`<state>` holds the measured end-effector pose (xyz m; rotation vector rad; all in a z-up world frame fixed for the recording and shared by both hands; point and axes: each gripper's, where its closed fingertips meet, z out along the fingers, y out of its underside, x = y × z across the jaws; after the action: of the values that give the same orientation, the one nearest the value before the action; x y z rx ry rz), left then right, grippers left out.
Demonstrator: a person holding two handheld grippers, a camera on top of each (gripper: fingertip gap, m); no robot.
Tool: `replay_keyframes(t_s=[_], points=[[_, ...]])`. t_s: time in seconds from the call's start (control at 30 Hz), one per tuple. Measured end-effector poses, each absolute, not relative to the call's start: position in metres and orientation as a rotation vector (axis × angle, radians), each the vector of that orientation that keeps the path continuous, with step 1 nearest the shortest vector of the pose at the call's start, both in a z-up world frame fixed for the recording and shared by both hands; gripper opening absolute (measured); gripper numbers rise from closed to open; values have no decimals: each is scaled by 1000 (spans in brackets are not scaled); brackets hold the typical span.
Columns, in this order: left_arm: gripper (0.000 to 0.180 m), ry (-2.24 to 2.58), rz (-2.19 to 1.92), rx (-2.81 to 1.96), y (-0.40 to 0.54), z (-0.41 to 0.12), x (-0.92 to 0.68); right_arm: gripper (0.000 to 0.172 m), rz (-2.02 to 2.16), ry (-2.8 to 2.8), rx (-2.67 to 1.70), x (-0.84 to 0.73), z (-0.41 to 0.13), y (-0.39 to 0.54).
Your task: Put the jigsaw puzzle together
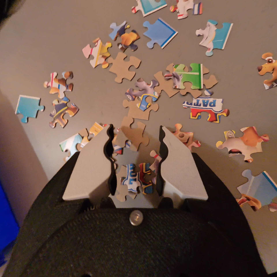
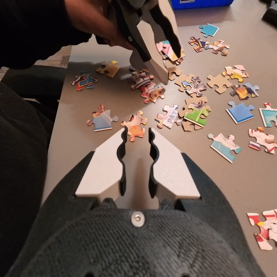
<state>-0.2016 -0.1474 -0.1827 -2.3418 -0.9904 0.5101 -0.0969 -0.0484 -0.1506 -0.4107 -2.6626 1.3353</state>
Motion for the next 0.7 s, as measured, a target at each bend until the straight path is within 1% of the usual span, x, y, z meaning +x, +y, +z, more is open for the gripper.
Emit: replay_keyframes(t_s=[0.2, 0.27, 0.33, 0.53, 0.57, 0.63, 0.7], points=[[58, -764, 443, -2476, -141, -185, -204, 27, 1339, -2665, -419, -97, -152, -46], [57, -701, 357, -2486, -144, -182, -207, 26, 1341, -2663, -422, -96, -151, -44], [52, -671, 247, -2492, -149, -182, -208, 26, 1342, -2662, -430, -95, -152, -42], [53, -621, 155, -2587, -156, -196, -205, 26, 1341, -2655, -466, -96, -153, -36], [50, -623, 160, -2578, -155, -195, -205, 26, 1341, -2654, -470, -97, -153, -36], [35, -628, 167, -2576, -154, -195, -202, 26, 1341, -2654, -476, -97, -154, -35], [32, -638, 186, -2574, -154, -195, -202, 26, 1342, -2658, -476, -97, -155, -35]])
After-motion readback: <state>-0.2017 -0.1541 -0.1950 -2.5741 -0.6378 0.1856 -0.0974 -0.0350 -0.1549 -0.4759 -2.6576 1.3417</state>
